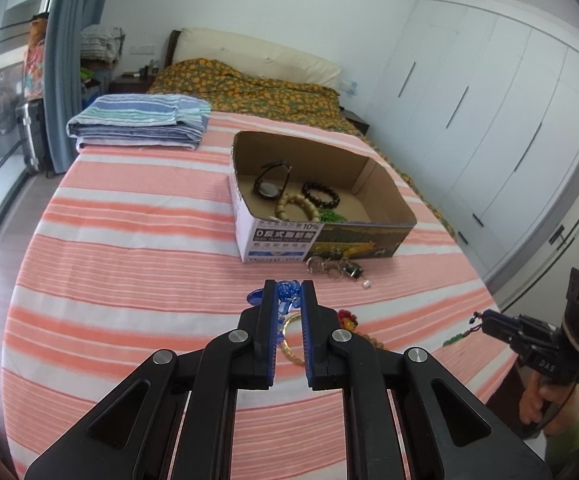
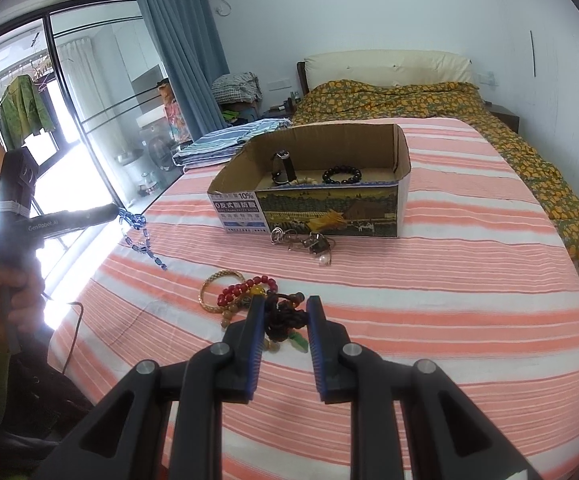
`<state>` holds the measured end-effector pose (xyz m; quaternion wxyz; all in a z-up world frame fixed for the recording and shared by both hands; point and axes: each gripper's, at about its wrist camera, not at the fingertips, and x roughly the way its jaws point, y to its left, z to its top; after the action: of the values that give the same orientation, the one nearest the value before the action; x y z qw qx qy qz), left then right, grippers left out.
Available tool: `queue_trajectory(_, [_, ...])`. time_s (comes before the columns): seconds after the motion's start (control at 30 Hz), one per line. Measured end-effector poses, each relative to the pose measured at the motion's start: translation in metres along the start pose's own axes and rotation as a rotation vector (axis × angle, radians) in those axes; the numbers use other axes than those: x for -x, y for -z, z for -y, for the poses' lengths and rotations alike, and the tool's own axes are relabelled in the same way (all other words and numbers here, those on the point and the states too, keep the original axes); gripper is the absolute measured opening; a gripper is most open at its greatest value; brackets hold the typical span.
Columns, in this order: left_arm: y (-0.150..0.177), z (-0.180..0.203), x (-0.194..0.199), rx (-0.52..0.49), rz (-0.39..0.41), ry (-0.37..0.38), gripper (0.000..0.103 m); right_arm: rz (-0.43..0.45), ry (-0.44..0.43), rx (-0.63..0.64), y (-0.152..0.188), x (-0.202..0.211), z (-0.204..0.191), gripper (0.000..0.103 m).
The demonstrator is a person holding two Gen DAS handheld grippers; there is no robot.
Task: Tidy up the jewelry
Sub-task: 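Carry the blue bracelet and dark strand into the box and open both tools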
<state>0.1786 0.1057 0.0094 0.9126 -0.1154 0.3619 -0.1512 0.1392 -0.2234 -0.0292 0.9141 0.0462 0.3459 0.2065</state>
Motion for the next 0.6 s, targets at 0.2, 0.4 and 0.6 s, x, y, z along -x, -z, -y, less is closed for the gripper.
queue_trajectory(0.2, [-0.013, -0.001, -0.001, 0.02, -0.003, 0.021, 0.009, -0.009, -0.005, 0.033, -0.024, -0.004, 0.002, 0.021])
queue_trajectory(0.4, [-0.045, 0.002, -0.001, 0.034, 0.02, 0.048, 0.009, 0.032, -0.006, 0.075, -0.074, -0.003, 0.004, 0.021])
queue_trajectory(0.6, [-0.094, 0.017, -0.016, 0.008, 0.067, 0.054, 0.008, 0.069, 0.011, 0.095, -0.134, -0.021, 0.01, 0.021])
